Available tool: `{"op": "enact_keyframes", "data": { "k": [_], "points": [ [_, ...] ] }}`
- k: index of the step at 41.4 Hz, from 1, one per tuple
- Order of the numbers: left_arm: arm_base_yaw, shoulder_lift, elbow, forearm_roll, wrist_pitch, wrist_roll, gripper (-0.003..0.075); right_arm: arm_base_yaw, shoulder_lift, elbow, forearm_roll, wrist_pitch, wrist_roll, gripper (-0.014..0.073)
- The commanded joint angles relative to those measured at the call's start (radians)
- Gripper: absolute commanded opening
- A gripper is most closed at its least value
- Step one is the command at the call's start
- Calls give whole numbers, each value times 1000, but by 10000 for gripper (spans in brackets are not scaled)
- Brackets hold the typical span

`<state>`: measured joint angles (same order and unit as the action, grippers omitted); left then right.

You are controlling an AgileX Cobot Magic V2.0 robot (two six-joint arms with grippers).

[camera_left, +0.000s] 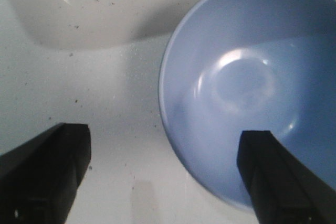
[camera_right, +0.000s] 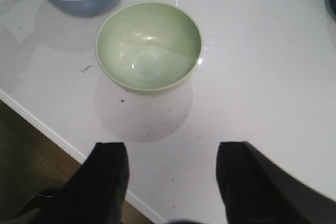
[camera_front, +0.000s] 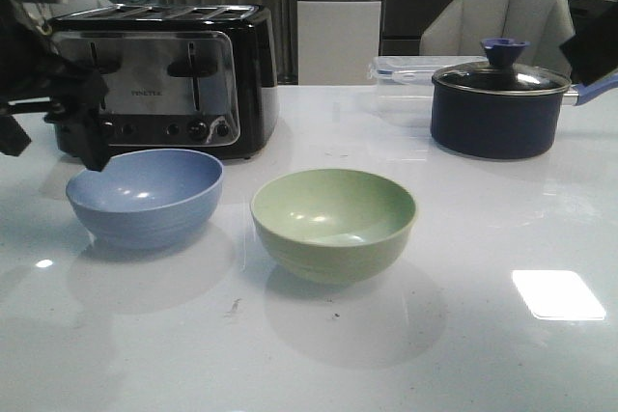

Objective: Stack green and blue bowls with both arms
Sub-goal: 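Reach the left gripper down and grasp the light blue bowl's rim, then lift the blue bowl with the left gripper and carry it over the green bowl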

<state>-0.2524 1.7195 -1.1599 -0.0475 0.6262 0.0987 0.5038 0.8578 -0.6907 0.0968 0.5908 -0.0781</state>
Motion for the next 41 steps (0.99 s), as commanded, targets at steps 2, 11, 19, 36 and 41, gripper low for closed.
{"op": "enact_keyframes", "data": {
  "k": [2, 11, 19, 36, 41],
  "points": [
    [-5, 53, -94, -9, -29, 1, 590, 1, -3, -26, 5, -62, -10, 486],
    [-5, 114, -136, -9, -31, 1, 335, 1, -3, -26, 5, -62, -10, 486],
    [-5, 110, -138, -9, -10, 1, 90, 1, -3, -26, 5, -63, -10, 486],
    [-87, -12, -302, -23, 189, 1, 97, 1, -3, -26, 5, -63, -10, 486],
    [-157, -14, -363, -68, 213, 1, 97, 1, -3, -26, 5, -63, -10, 486]
  ]
}}
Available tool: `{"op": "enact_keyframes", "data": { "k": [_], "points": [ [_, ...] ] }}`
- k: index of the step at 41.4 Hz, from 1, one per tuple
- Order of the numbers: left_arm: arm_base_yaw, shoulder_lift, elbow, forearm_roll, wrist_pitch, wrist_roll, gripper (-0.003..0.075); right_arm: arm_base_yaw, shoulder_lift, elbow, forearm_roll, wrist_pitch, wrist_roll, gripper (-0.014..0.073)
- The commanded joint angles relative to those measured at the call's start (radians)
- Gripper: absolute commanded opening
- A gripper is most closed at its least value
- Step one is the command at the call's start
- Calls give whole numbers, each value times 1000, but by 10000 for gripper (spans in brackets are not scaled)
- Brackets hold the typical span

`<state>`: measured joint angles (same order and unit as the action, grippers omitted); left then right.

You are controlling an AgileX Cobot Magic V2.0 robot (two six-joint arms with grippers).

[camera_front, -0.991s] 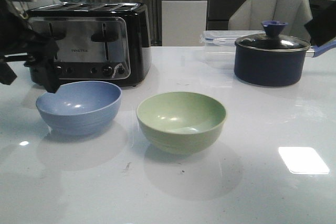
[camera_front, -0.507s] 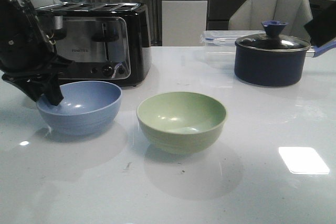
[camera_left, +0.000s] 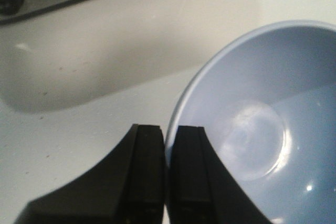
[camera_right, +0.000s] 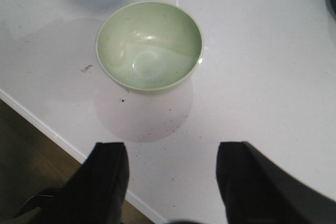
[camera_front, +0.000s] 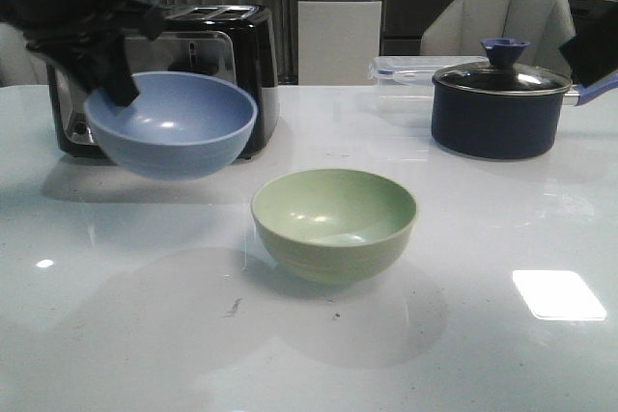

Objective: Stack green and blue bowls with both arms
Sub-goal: 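Lift the blue bowl with the left gripper and carry it over the green bowl, then lower the blue bowl into the green bowl with the left gripper, then open the left gripper and withdraw it upward from the stacked bowls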

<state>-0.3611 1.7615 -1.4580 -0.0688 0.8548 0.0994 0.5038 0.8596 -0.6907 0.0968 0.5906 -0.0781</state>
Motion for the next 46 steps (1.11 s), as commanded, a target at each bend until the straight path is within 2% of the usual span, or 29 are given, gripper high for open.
{"op": "enact_keyframes", "data": {
  "k": [1, 14, 31, 34, 37, 40, 42, 46],
  "points": [
    [-60, -56, -71, -60, -21, 0, 97, 1, -5, -26, 5, -62, -10, 486],
    [-202, -23, -75, -98, -82, 0, 97, 1, -5, -26, 5, -62, -10, 486],
    [-239, 145, -75, -170, -149, 0, 111, 1, -5, -26, 5, -62, -10, 486],
    [-240, 148, -75, -175, -149, 0, 183, 1, -5, -26, 5, -62, -10, 486],
    [-240, 148, -79, -178, -151, 0, 318, 1, -5, -26, 5, -62, -10, 486],
    [-240, 139, -79, -175, -147, 0, 412, 1, -5, -26, 5, -62, -10, 486],
    [-239, 127, -79, -166, -147, 0, 447, 1, -5, -26, 5, -62, -10, 486],
    [-239, 79, -79, -145, -145, 0, 440, 1, -5, -26, 5, -62, -10, 486]
  ]
}}
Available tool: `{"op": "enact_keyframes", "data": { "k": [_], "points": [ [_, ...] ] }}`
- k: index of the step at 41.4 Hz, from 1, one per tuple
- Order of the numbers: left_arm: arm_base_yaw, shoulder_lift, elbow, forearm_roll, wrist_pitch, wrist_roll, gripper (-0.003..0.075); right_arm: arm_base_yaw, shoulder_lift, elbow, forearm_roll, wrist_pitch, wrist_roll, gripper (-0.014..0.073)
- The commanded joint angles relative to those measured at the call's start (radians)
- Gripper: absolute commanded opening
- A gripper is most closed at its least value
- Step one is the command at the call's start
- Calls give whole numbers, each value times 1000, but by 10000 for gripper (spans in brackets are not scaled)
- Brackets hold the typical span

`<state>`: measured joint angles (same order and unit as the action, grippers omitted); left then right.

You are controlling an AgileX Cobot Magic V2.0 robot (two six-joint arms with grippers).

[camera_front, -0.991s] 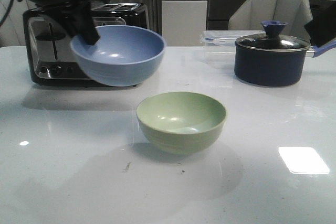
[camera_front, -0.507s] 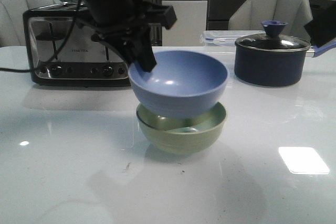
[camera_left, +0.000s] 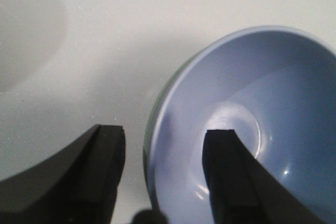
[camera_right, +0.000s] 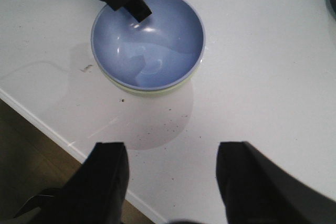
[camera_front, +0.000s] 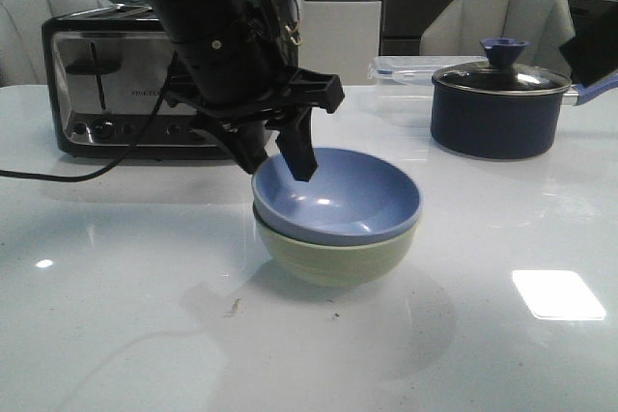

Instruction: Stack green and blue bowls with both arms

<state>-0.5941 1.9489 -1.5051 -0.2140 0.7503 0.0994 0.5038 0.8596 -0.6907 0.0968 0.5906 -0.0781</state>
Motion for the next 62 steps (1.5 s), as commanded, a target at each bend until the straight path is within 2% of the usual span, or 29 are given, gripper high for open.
{"op": "enact_keyframes", "data": {
  "k": [1, 11, 27, 36, 42, 43, 49, 52, 62],
  "points": [
    [-6, -122, -32, 4, -38, 0, 438, 1, -5, -26, 5, -62, -10, 486],
    [-7, -332, 59, 75, -23, 0, 405, 1, -5, -26, 5, -62, -10, 486],
    [-5, -767, 420, 196, -35, -2, 403, 1, -5, -26, 7, -60, -10, 486],
    [-5, -992, 607, 230, -35, -53, 402, 1, -5, -26, -7, -51, -10, 486],
    [-5, -1122, 702, 266, -28, -106, 403, -1, -5, -26, -62, -51, -10, 486],
    [-5, -1279, 815, 297, -25, -151, 288, -1, -5, -22, -67, -45, -8, 269],
    [-5, -1279, 815, 298, -25, -151, 153, -1, -5, -22, -67, -45, -8, 87],
    [-5, -1279, 815, 298, -25, -151, 95, -1, -5, -22, -67, -45, -8, 54],
    [-5, -1279, 815, 298, -25, -151, 93, -1, -5, -22, -67, -27, -8, 57]
  ]
}}
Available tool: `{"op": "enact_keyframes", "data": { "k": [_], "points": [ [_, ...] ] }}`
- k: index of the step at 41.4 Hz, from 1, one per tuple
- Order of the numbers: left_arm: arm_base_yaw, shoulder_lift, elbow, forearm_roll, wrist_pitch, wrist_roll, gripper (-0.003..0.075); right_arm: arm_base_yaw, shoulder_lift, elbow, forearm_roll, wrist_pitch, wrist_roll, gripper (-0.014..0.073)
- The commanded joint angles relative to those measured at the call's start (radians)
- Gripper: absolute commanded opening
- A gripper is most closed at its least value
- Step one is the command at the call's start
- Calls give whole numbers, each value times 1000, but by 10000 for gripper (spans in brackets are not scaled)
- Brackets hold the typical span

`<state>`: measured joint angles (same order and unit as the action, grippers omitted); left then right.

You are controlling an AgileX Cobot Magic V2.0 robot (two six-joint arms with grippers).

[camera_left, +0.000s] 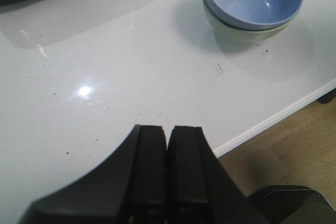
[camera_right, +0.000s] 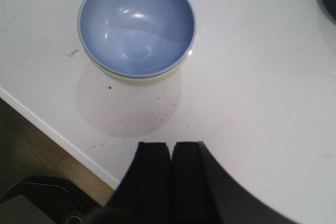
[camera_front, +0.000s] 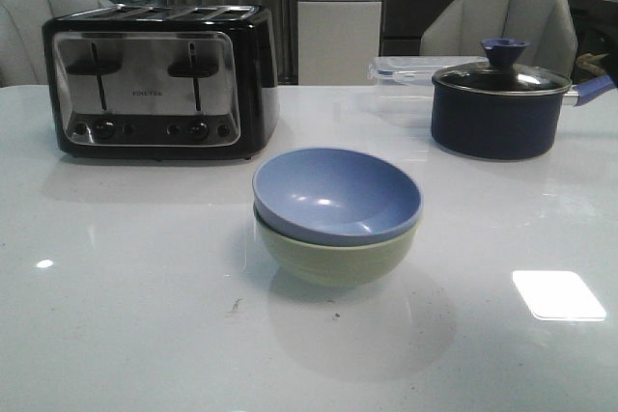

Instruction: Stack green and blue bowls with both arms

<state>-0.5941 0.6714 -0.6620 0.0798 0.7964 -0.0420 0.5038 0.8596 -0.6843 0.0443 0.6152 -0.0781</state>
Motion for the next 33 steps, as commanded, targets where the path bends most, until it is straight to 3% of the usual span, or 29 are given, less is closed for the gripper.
{"op": "enact_keyframes", "data": {
  "k": [1, 17, 24, 33],
  "points": [
    [-5, -2, -28, 4, -71, -9, 93, -1, -5, -28, -14, -50, -8, 57],
    [4, -20, -28, 14, -71, -7, 93, -1, -5, -28, -14, -49, -8, 57],
    [122, -111, 1, -2, -125, 9, 93, -1, -5, -28, -14, -49, -8, 57],
    [302, -314, 173, -7, -355, 42, 93, -1, -5, -28, -14, -49, -8, 57]
  ]
}}
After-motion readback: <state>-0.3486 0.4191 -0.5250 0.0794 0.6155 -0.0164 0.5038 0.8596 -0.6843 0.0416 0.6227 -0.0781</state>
